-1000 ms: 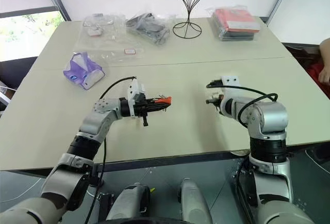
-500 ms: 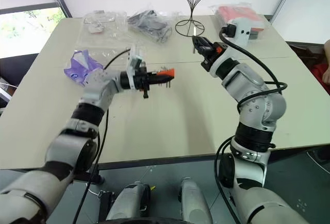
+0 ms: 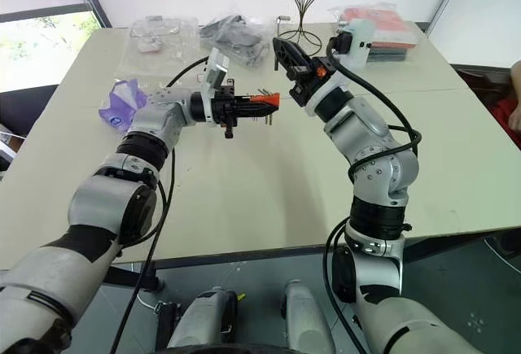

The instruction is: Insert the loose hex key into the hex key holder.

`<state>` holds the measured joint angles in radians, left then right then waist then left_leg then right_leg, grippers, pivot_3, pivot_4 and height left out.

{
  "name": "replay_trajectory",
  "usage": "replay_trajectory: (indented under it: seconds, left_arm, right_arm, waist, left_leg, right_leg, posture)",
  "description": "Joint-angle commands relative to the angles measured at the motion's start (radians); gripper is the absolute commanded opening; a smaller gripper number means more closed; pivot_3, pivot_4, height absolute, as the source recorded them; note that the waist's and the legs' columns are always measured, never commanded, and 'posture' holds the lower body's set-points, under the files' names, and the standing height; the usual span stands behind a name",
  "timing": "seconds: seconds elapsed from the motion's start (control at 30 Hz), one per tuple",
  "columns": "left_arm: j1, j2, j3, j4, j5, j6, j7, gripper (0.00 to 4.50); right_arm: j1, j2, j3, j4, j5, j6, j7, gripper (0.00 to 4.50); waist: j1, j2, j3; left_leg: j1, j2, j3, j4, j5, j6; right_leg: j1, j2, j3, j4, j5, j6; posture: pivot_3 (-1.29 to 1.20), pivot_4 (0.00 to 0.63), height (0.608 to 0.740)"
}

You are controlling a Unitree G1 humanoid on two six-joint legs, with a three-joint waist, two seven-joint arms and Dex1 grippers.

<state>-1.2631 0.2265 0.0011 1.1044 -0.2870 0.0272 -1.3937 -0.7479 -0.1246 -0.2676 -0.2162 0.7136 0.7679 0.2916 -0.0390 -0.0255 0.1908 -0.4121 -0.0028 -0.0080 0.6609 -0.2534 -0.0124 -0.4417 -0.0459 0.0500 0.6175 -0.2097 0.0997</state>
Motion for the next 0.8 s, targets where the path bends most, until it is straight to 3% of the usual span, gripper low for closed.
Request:
replay_trajectory:
  seconds: [0.03, 0.8]
  left_arm:
    - [-0.049, -0.010, 0.045, 0.005, -0.010, -0.026, 0.010, 0.00]
    - [-0.029, -0.017, 0.061, -0.018, -0.002, -0.019, -0.029, 0.00]
  right_arm:
    - [0.003, 0.001, 0.013, -0.060, 0.033, -0.017, -0.007, 0.06]
    - [0.019, -0.052, 0.017, -0.019, 0.040, -0.066, -0.031, 0.06]
  waist:
    - [0.000, 0.000, 0.000]
    - [-0.003, 0.000, 0.000]
  left_leg:
    - [0.000, 0.000, 0.000, 0.000, 0.000, 0.000]
    - [0.000, 0.000, 0.000, 0.000, 0.000, 0.000]
  right_leg:
    - [0.000, 0.000, 0.000, 0.000, 0.000, 0.000]
    - [0.000, 0.000, 0.000, 0.001, 0.000, 0.000]
  posture:
    - [0.00, 0.150, 0.740]
    - [0.00, 0.150, 0.740]
